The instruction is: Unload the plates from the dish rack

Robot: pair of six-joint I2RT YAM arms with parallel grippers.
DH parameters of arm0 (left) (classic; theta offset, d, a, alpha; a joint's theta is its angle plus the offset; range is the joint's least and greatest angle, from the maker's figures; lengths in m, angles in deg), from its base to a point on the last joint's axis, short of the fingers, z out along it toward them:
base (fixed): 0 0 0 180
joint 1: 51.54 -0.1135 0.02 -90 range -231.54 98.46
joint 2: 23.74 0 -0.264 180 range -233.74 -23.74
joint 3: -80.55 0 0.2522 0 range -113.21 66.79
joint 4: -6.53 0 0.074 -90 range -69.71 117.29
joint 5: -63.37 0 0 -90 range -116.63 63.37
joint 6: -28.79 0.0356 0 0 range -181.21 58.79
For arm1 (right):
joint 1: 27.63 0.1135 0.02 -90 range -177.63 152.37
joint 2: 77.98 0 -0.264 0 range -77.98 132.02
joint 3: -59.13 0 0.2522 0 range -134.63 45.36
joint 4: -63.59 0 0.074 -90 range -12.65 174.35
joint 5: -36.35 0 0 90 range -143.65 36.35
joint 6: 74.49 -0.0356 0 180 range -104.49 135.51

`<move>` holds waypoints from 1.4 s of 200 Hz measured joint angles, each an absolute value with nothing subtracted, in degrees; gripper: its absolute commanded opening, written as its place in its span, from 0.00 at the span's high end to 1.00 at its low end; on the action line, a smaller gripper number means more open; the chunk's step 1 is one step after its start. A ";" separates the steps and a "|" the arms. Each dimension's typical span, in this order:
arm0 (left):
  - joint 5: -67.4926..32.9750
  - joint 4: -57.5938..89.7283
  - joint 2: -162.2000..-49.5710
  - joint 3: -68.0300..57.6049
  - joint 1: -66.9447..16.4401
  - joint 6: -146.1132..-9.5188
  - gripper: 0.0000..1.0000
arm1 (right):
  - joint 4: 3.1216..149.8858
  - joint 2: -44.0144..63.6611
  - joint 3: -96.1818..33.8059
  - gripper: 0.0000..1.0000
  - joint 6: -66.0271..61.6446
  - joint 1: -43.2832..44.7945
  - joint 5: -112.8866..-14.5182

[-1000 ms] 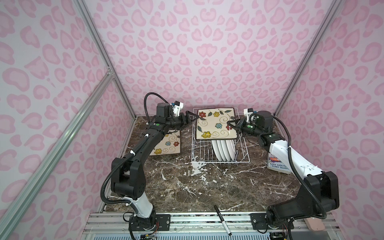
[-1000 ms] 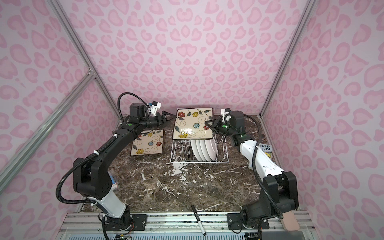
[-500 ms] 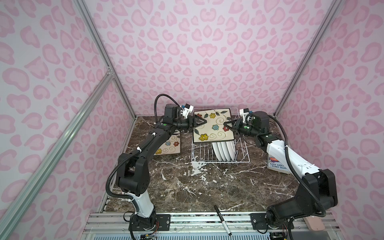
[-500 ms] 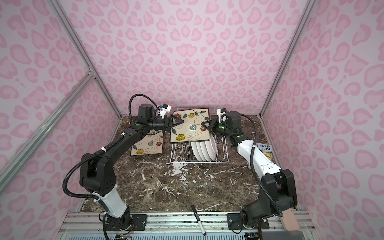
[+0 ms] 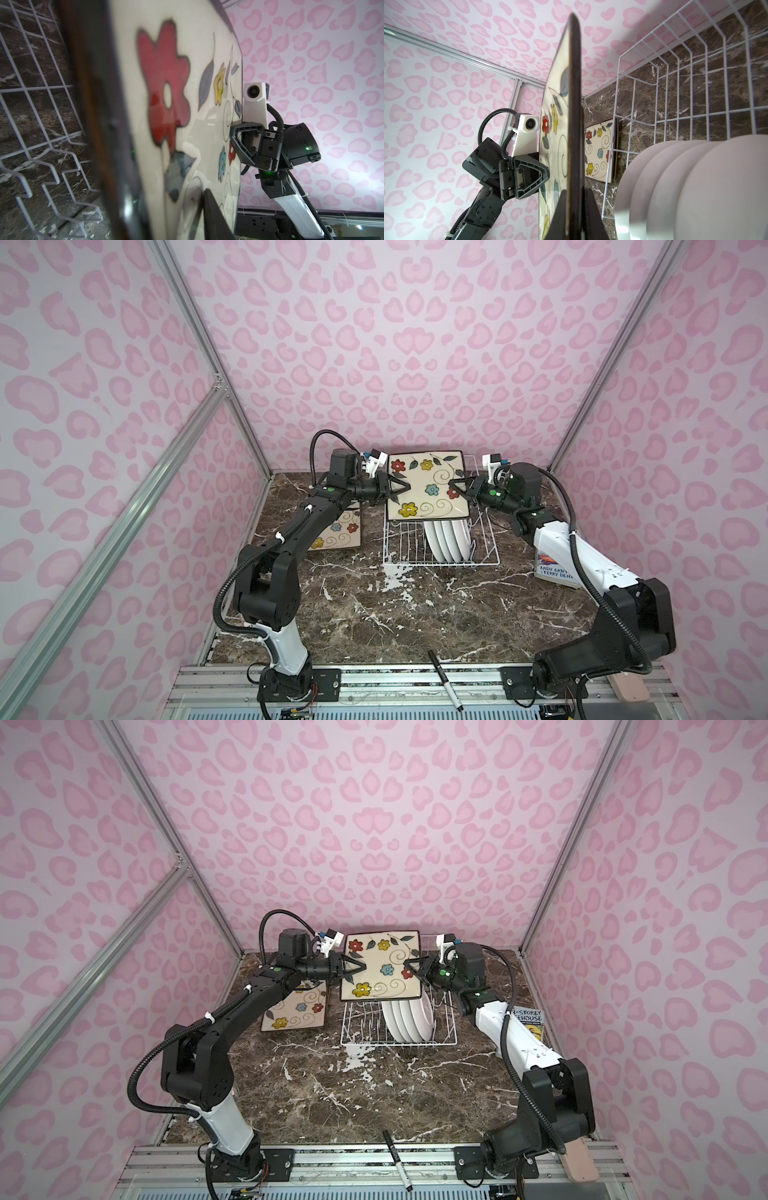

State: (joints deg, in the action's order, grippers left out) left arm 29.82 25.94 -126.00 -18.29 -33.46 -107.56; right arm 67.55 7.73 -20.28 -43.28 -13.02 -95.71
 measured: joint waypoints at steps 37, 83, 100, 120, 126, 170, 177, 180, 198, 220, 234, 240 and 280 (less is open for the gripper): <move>31.98 24.80 -126.07 -18.29 -33.89 -112.39 0.96 | 67.20 7.47 -19.63 1.00 -43.65 -13.17 -95.71; 32.09 24.71 -126.18 -18.36 -33.85 -112.02 0.97 | 67.27 7.23 -18.91 0.84 -44.00 -13.15 -95.17; 32.11 24.65 -126.15 -18.84 -33.80 -111.03 0.96 | 67.90 7.08 -18.91 0.74 -42.86 -13.06 -94.21; 32.02 24.84 -126.15 -19.23 -33.70 -109.74 0.96 | 68.56 7.06 -19.04 0.64 -42.05 -12.93 -93.79; 32.02 25.04 -126.15 -19.23 -33.78 -109.48 0.96 | 68.82 6.97 -19.17 0.63 -41.70 -12.91 -93.77; 31.43 27.97 -125.61 -19.36 -34.57 -106.36 0.96 | 71.94 5.24 -19.91 0.39 -39.30 -12.88 -91.76; 31.19 28.56 -125.52 -19.56 -34.72 -105.57 0.97 | 72.77 5.00 -20.15 0.36 -38.64 -12.88 -91.23; 31.02 28.91 -125.48 -19.60 -34.77 -105.33 0.97 | 73.10 4.89 -20.28 0.35 -38.34 -12.88 -91.06; 29.86 31.64 -124.69 -19.91 -35.23 -103.38 0.96 | 76.10 4.39 -21.55 0.26 -35.89 -12.75 -90.05; 27.28 36.34 -123.66 -20.91 -36.10 -100.24 0.96 | 80.12 2.51 -23.23 0.08 -31.34 -11.84 -86.71; 25.86 39.60 -123.18 -22.07 -36.91 -98.42 0.97 | 82.52 1.20 -24.17 0.01 -27.67 -10.63 -84.17; 25.31 41.04 -122.92 -22.64 -37.28 -97.44 0.97 | 83.48 0.87 -24.57 0.01 -26.10 -10.15 -82.97; 22.03 50.81 -121.80 -27.91 -39.71 -90.22 0.96 | 88.80 -0.57 -26.03 0.01 -17.44 -6.96 -76.96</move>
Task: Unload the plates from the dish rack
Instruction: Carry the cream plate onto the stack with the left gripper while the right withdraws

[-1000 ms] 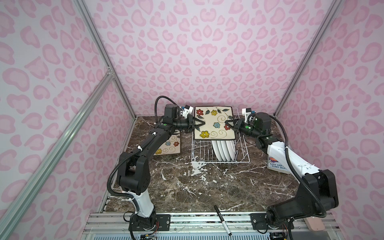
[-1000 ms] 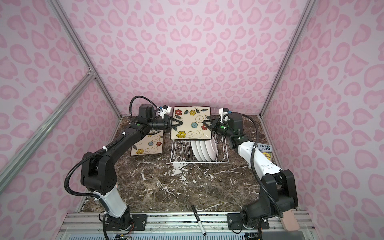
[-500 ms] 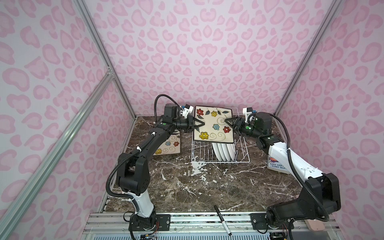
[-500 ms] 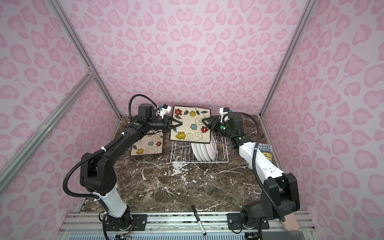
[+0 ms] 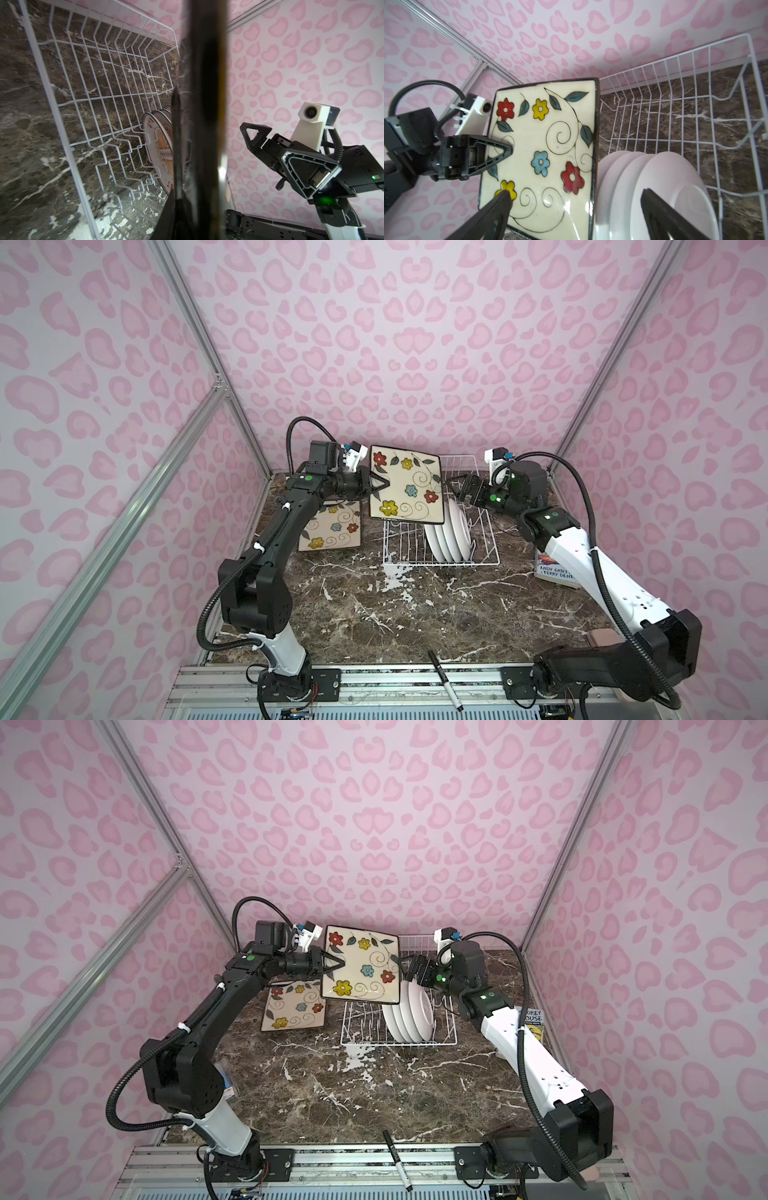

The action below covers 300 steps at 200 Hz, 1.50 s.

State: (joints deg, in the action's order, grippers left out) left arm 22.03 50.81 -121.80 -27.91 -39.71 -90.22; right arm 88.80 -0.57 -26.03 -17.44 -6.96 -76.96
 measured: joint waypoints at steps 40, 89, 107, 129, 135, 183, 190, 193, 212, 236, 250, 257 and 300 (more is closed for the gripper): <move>17.25 62.02 -121.72 -34.05 -42.07 -81.68 0.96 | 91.24 -1.14 -27.58 0.01 -10.88 -3.46 -72.92; 11.50 70.37 -119.53 -35.29 -46.53 -76.45 0.96 | 93.34 0.06 -28.13 0.01 -5.73 1.26 -69.03; 11.06 71.49 -118.28 -35.32 -48.71 -75.82 0.96 | 94.11 1.05 -29.11 0.01 -3.91 3.20 -68.11; 10.91 72.08 -117.78 -35.54 -51.16 -74.49 0.96 | 95.66 2.38 -31.19 0.01 -1.44 5.43 -65.90; 10.65 72.49 -117.76 -35.58 -51.79 -74.14 0.96 | 96.16 2.77 -31.67 0.01 -0.87 6.02 -65.35; 9.58 75.01 -117.78 -34.62 -57.74 -71.69 0.96 | 100.49 6.88 -35.91 0.01 2.91 8.80 -62.82; 9.53 75.01 -117.78 -34.22 -58.55 -71.62 0.96 | 101.04 7.47 -36.61 0.01 3.10 9.08 -62.73; 9.51 75.03 -117.80 -34.09 -58.90 -71.54 0.96 | 101.19 7.65 -36.83 0.01 3.13 9.13 -62.75; 9.88 74.96 -118.55 -33.72 -61.08 -70.49 0.97 | 101.30 8.65 -37.61 0.01 3.39 9.45 -62.99; 10.25 74.50 -120.97 -33.52 -62.50 -69.55 0.97 | 101.69 10.23 -38.42 0.01 3.78 9.82 -63.39; 10.23 74.50 -122.37 -32.93 -63.03 -68.37 0.97 | 102.28 11.19 -38.95 0.01 4.11 10.06 -63.63; 10.12 74.50 -122.96 -32.54 -63.29 -68.32 0.97 | 103.20 11.71 -39.54 0.01 4.18 10.24 -63.78; 10.23 73.61 -127.22 -31.73 -64.95 -66.12 0.97 | 103.86 13.13 -41.57 0.01 5.68 11.09 -63.93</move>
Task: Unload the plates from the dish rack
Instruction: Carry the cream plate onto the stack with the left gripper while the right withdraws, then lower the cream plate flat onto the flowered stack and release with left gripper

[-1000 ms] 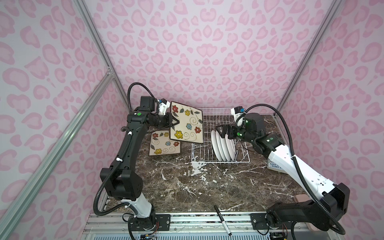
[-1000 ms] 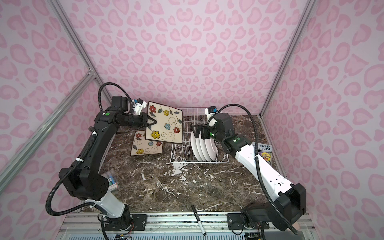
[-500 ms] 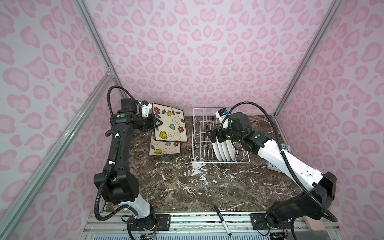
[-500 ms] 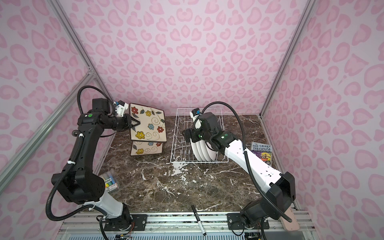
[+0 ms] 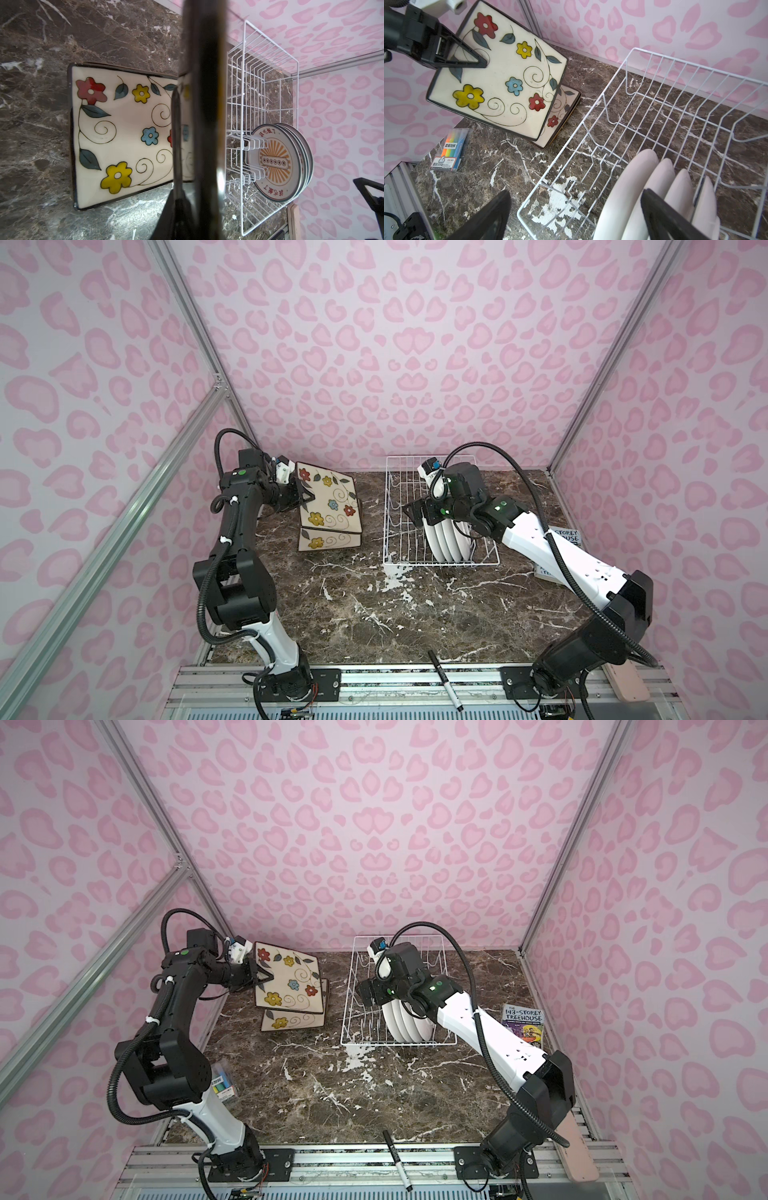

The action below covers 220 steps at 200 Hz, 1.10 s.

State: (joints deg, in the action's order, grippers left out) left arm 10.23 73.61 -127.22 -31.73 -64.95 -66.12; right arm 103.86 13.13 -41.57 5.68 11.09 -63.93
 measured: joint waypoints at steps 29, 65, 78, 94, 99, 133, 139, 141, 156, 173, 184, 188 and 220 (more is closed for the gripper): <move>10.14 72.80 -130.52 -31.97 -65.48 -64.19 0.97 | 103.92 13.66 -41.57 0.01 6.23 11.38 -63.74; 11.52 74.15 -135.27 -34.88 -66.52 -61.26 0.97 | 104.23 13.66 -41.57 0.01 6.25 11.68 -63.54; 12.53 74.24 -136.86 -36.02 -67.20 -60.70 0.97 | 104.34 13.72 -41.57 0.01 6.25 11.75 -63.52; 13.60 74.24 -138.63 -36.85 -67.86 -59.54 0.97 | 104.90 13.96 -41.77 0.01 6.23 11.90 -63.47; 13.93 74.28 -139.16 -36.96 -68.10 -59.06 0.97 | 105.10 14.05 -41.83 0.01 6.23 11.90 -63.37; 17.18 75.44 -142.31 -37.02 -69.06 -55.71 0.97 | 106.28 14.38 -42.45 0.01 6.25 12.21 -62.78; 17.71 75.77 -142.79 -37.02 -69.06 -55.14 0.97 | 106.41 14.51 -42.69 0.01 6.25 12.29 -62.75; 17.90 75.90 -142.94 -37.02 -69.06 -54.95 0.97 | 106.46 14.55 -42.77 0.01 6.25 12.34 -62.75; 18.76 76.73 -143.77 -37.02 -69.04 -53.53 0.97 | 107.05 14.93 -43.65 0.01 6.38 12.64 -62.71; 19.63 77.06 -144.23 -36.87 -68.97 -53.00 0.97 | 107.44 15.25 -44.48 0.01 6.93 12.97 -62.60; 20.05 76.89 -144.29 -36.37 -68.99 -52.61 0.97 | 108.10 15.58 -45.11 0.01 7.17 13.26 -62.25; 20.15 76.84 -144.29 -36.13 -69.02 -52.67 0.97 | 108.45 15.73 -45.42 0.01 7.32 13.37 -62.05; 21.88 76.78 -145.45 -35.32 -69.32 -52.65 0.97 | 111.57 17.46 -48.32 0.01 8.55 14.50 -60.63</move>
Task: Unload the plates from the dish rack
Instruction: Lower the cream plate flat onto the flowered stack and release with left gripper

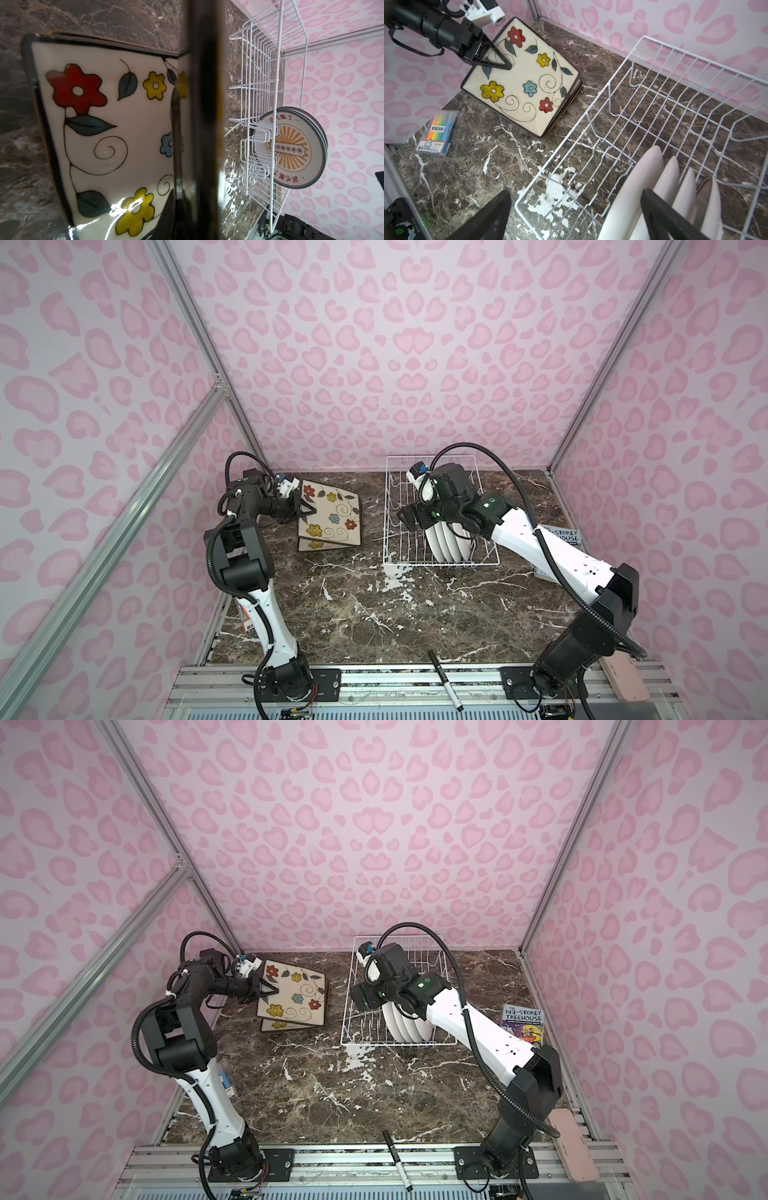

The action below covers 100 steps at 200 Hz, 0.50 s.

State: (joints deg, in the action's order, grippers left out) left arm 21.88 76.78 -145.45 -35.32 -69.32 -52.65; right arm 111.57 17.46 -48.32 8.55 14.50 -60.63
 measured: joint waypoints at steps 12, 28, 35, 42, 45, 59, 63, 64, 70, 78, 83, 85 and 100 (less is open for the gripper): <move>22.69 77.04 -146.26 -35.32 -69.54 -52.65 0.97 | 112.51 18.16 -49.35 0.01 8.94 15.07 -59.89; 23.65 77.59 -147.42 -35.32 -69.93 -52.63 0.96 | 114.24 19.34 -50.82 0.01 9.86 15.90 -59.50; 24.11 77.83 -147.97 -35.34 -70.11 -52.59 0.95 | 114.85 19.91 -51.41 0.01 10.27 16.29 -59.04; 24.48 78.22 -148.45 -35.45 -70.26 -52.43 0.94 | 115.57 20.50 -52.04 0.01 10.65 16.73 -58.64; 24.64 78.44 -148.62 -35.56 -70.35 -52.39 0.93 | 115.96 20.80 -52.39 0.01 10.80 16.93 -58.58; 25.03 79.25 -149.50 -36.17 -70.79 -52.22 0.92 | 117.47 22.01 -53.68 0.01 11.78 17.82 -58.19; 25.07 79.44 -149.72 -36.39 -70.94 -52.15 0.92 | 117.87 22.36 -54.10 0.01 12.09 18.09 -57.99; 25.09 79.51 -149.78 -36.45 -70.98 -52.13 0.92 | 118.00 22.47 -54.25 0.01 12.20 18.15 -57.90; 25.14 79.73 -149.98 -36.63 -71.14 -52.06 0.92 | 118.59 22.97 -54.88 0.01 12.57 18.48 -57.64; 25.20 79.95 -150.22 -36.80 -71.33 -52.00 0.92 | 119.40 23.60 -55.69 0.01 13.22 18.87 -57.11; 25.25 80.03 -150.31 -36.85 -71.38 -52.00 0.92 | 119.81 23.89 -56.08 0.01 13.42 19.00 -56.72; 25.25 80.05 -150.35 -36.85 -71.42 -52.00 0.92 | 119.99 23.97 -56.22 0.01 13.55 19.07 -56.63; 25.40 80.25 -150.57 -36.87 -71.66 -52.00 0.91 | 120.62 24.15 -56.65 0.01 14.08 19.33 -55.74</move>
State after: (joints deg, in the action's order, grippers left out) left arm 25.40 80.25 -150.57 -36.87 -71.66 -52.00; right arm 120.62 24.15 -56.65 14.08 19.33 -55.74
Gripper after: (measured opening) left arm 0.169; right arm 0.988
